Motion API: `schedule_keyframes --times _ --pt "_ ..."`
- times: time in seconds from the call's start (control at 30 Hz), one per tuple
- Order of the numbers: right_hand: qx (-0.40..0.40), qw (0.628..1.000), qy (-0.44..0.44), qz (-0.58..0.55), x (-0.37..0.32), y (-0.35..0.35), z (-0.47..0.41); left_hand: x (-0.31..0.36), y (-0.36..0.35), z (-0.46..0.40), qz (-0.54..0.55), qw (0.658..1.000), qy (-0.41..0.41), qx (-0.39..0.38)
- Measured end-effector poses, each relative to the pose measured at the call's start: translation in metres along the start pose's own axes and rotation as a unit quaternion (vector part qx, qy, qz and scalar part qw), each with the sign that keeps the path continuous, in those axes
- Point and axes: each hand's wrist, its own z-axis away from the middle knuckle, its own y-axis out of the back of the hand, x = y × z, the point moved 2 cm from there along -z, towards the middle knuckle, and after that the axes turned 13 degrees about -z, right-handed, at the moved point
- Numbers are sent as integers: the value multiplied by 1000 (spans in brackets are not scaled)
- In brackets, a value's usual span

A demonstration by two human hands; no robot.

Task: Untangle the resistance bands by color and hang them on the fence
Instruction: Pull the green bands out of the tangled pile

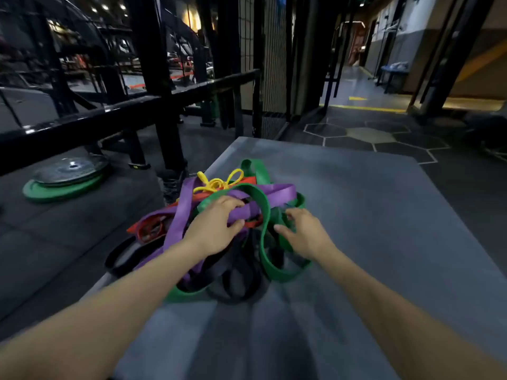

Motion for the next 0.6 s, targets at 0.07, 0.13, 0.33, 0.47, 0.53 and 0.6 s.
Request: schedule_keyframes --times 0.07,0.13,0.33,0.47,0.53,0.6 --pt "-24 999 -8 23 -4 -3 12 3 4 8 -22 1000 9 -15" --pt "-44 998 -34 34 -5 -8 21 5 4 15 -25 999 16 -30" --pt "-45 992 -84 81 -13 -21 23 2 6 22 -14 998 42 -33" --pt "-14 995 -96 35 -24 -13 13 -2 13 16 -7 998 47 -46" --pt "-1 996 -91 1 -29 1 8 -4 19 11 -4 998 44 -43" --pt "20 998 -56 -19 -36 20 7 -4 24 6 2 999 37 -29"
